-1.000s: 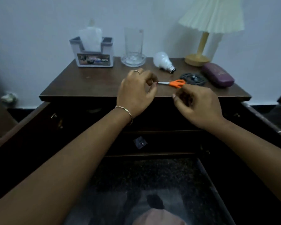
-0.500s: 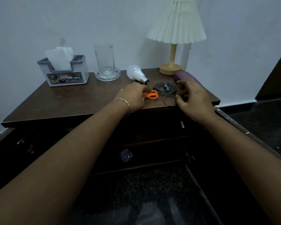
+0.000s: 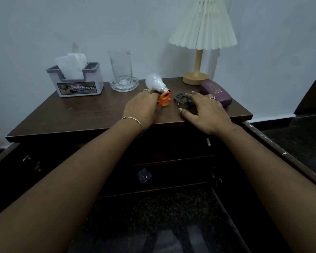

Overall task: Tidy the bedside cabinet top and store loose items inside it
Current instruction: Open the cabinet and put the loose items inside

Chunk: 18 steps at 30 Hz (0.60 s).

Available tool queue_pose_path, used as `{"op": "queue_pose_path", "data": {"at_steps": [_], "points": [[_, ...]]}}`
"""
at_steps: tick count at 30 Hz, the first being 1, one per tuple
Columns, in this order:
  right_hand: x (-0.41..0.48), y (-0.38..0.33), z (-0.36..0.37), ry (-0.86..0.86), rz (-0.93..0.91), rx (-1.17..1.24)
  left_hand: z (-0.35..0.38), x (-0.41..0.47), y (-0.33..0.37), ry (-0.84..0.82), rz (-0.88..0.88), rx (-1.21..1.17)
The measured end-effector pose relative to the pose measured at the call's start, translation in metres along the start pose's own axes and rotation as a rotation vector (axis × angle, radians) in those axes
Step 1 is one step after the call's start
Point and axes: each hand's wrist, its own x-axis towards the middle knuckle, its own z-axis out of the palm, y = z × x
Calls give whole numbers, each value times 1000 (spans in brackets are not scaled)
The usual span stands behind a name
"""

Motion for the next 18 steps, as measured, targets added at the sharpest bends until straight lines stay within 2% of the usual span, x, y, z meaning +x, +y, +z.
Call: {"op": "queue_pose_path", "data": {"at_steps": [3,5,11,14,18], "points": [[5,-2,-1,-21,43,-22,-4,2,-10,32,-149,-86],[12,-2,-2,-56,81,17,-6,5,-16,56,-296,-234],[33,-8,-1,-181,179,97,-13,9,-23,51,-746,-1043],[41,-17,-2,-209,187,21,-10,7,-24,58,-796,-1160],[46,-26,2,-138,162,-124,-9,7,-26,62,-801,-1231]]}}
